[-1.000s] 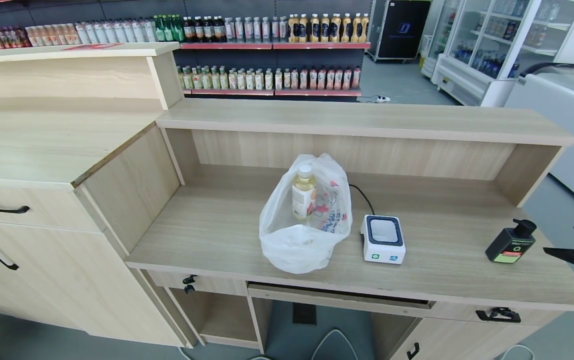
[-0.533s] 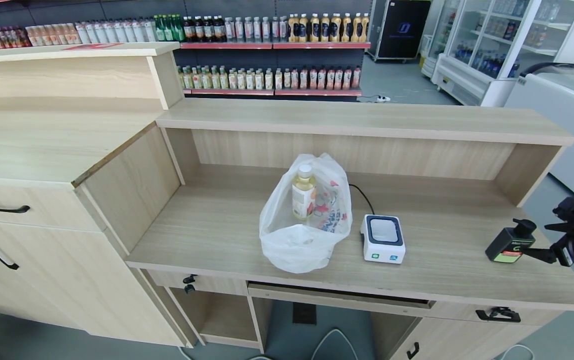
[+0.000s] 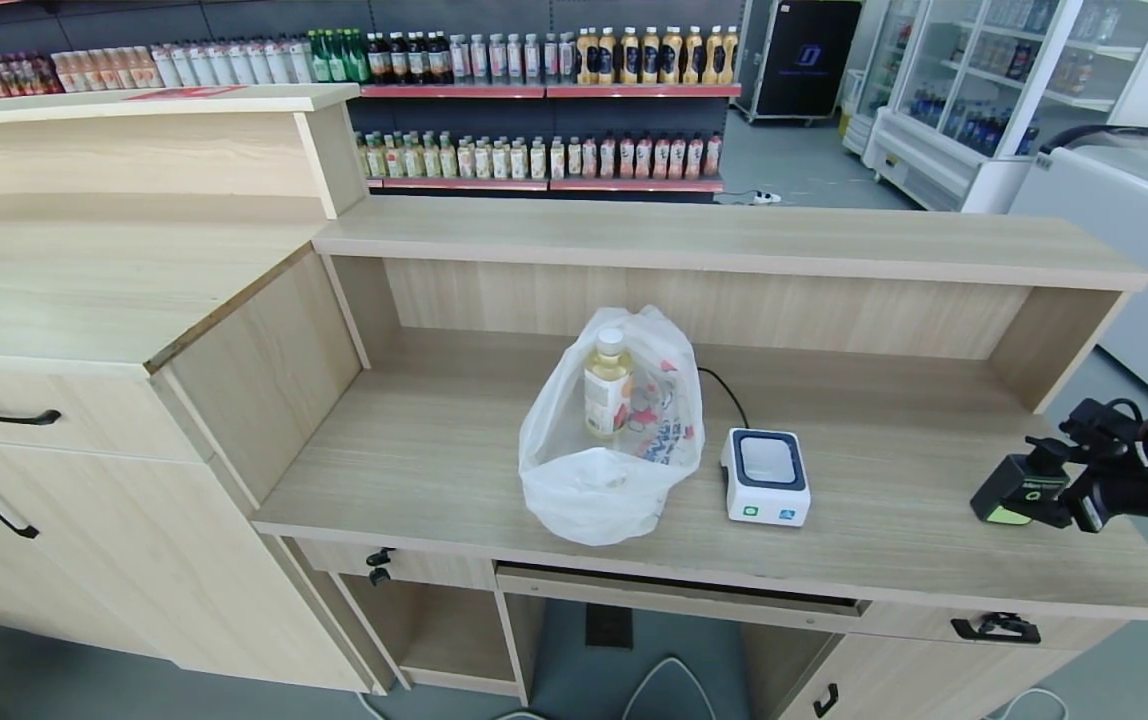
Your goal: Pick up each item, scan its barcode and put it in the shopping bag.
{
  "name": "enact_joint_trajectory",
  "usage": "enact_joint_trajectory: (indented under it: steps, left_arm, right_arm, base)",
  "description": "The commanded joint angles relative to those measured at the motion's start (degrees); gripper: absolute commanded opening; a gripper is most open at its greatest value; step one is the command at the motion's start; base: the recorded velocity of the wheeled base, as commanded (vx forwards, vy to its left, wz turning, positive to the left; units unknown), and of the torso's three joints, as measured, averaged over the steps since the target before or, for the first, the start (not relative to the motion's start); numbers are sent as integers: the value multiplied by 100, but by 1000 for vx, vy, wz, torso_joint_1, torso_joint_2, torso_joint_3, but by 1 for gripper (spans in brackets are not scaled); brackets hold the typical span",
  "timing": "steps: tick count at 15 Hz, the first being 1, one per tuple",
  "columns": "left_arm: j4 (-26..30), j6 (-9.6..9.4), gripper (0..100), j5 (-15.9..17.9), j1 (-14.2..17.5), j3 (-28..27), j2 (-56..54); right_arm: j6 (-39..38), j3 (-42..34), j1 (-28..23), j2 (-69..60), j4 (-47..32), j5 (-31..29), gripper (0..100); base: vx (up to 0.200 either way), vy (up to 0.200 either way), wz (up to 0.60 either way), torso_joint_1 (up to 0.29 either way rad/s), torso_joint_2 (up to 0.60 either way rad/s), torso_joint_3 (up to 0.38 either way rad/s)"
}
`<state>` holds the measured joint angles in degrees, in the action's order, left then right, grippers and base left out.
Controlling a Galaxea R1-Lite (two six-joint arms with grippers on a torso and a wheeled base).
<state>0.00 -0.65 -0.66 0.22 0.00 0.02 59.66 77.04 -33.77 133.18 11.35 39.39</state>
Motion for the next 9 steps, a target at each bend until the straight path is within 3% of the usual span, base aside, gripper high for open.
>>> enact_joint_trajectory:
  steps: [1,8,9]
  left_arm:
    - [0,3,100,-4,4,0,-2]
    - [0,3,100,-4,4,0,-2]
    - [0,3,100,-4,4,0,-2]
  right_arm:
    - [28,4,37,76,8,-1,100]
    - [28,144,186,252,16,-19,100]
    - [37,144,195,287,16,-19,0]
  base:
    - [0,0,0,0,0,0]
    - [0,0,0,0,0,0]
    - [0,0,0,0,0,0]
